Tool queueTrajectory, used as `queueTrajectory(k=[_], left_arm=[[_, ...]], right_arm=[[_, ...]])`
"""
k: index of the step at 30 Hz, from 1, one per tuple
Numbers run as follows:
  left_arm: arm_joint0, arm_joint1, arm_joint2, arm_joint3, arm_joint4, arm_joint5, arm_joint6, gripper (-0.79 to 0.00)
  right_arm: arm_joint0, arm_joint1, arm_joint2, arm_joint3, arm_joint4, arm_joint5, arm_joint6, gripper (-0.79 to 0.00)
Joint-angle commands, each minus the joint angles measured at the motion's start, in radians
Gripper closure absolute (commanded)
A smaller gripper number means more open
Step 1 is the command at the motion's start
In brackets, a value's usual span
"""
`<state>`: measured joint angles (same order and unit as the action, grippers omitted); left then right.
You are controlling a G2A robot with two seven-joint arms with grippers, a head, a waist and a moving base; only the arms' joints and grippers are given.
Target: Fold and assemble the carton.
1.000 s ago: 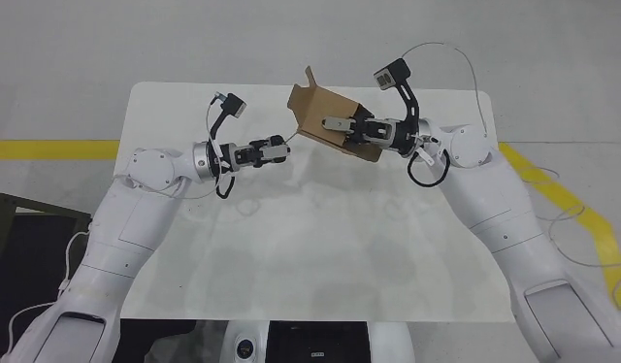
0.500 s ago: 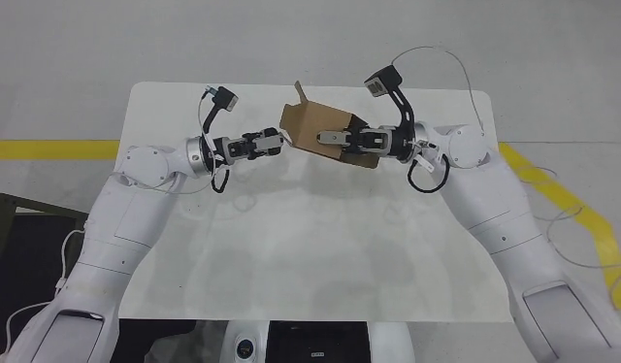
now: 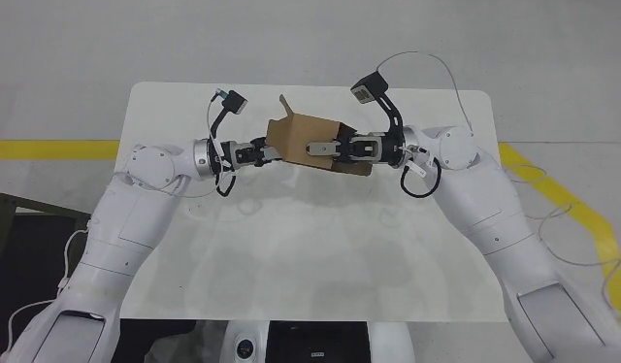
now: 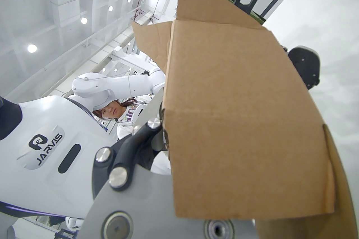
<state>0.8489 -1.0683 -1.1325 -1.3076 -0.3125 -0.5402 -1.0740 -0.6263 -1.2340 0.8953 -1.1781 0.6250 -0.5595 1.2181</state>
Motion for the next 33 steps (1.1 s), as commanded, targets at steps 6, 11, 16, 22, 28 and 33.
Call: queueTrajectory(k=[6,11,16,22,28,33], left_arm=[[0.004,0.002,-0.005,-0.010,0.000,0.001,0.000,-0.785],[0.007,0.004,-0.009,-0.016,0.000,-0.001,0.000,-0.785],[0.010,0.006,-0.011,-0.021,0.001,-0.002,0.000,-0.785],[0.003,0.013,-0.042,0.008,0.017,-0.010,0.009,-0.785],[-0.003,0.024,-0.084,0.038,0.036,-0.014,0.019,-0.785],[-0.006,0.031,-0.107,0.059,0.050,-0.018,0.024,-0.785]], right_arm=[[-0.002,-0.005,0.001,0.004,-0.006,0.002,0.004,0.000],[-0.003,-0.008,0.004,0.008,-0.012,0.004,0.005,0.000],[-0.006,-0.011,0.002,0.009,-0.008,0.008,0.019,0.000],[-0.010,-0.016,0.003,0.029,0.040,0.017,0.059,0.000],[-0.020,-0.013,-0.006,0.020,0.040,0.073,0.116,0.000],[-0.028,-0.002,-0.019,-0.012,0.023,0.132,0.175,0.000]])
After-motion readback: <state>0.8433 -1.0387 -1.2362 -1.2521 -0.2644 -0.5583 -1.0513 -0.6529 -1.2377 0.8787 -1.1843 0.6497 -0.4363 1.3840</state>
